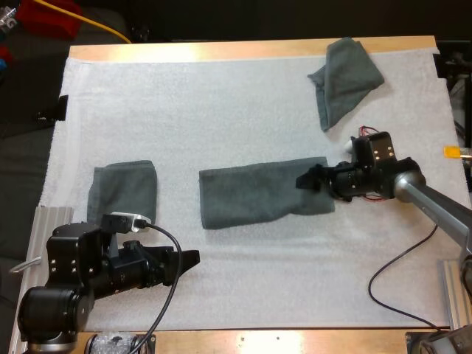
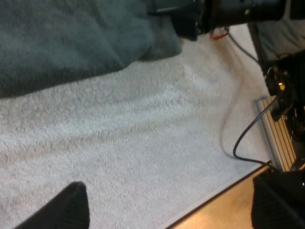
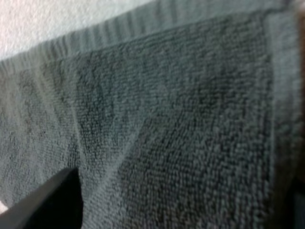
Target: Pick towel from pile, fold and stack
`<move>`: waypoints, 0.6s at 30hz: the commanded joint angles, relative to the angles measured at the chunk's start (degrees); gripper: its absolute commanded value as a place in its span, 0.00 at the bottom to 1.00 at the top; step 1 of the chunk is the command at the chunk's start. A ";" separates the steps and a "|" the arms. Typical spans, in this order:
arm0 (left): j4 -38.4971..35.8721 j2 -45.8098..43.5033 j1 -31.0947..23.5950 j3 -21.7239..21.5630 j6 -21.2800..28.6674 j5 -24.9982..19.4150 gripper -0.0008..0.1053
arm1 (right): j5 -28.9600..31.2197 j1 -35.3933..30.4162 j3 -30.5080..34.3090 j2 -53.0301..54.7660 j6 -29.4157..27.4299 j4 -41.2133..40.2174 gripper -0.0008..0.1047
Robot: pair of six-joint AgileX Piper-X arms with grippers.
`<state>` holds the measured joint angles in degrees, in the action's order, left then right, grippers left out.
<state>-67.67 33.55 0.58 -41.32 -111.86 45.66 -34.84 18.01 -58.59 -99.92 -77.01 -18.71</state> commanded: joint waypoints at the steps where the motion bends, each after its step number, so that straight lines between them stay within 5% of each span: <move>1: -0.37 -0.24 -0.10 -0.36 0.36 0.60 0.65 | -1.43 1.35 0.52 -1.51 0.50 -1.59 0.71; 7: -1.38 -0.24 -0.10 -0.36 0.36 0.60 0.65 | -1.49 1.80 0.52 -1.50 1.77 -1.71 0.69; 18: -1.46 -0.24 -0.10 -0.36 0.36 2.87 0.65 | -0.92 1.80 0.52 -1.02 1.36 -5.00 0.10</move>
<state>-68.95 33.55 0.58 -41.32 -111.86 47.19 -35.24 19.58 -58.39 -100.94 -75.10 -22.59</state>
